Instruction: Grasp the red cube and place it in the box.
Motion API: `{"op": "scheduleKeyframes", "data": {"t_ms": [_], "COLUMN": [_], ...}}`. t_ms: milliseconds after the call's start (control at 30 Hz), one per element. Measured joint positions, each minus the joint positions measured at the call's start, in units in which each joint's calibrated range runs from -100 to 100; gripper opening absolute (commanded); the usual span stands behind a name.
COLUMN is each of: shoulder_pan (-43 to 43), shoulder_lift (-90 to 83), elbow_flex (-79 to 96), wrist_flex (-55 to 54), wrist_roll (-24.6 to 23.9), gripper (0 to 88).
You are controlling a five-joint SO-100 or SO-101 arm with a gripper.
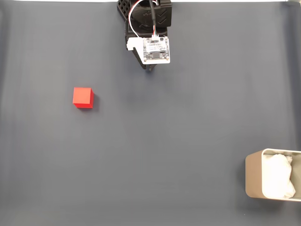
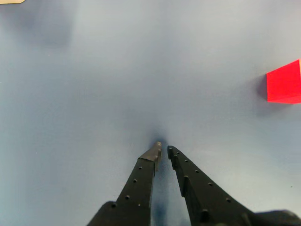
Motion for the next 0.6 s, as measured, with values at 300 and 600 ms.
{"op": "scheduleKeyframes", "data": {"t_ms": [300,600], "shoulder_pan": [0.0,-0.2], "shoulder_lift": [0.0,0.0], "elbow_flex": [0.0,0.0], "wrist_flex": [0.0,0.0], "wrist_roll": [0.0,0.0], "gripper": [1.7,1.3]}}
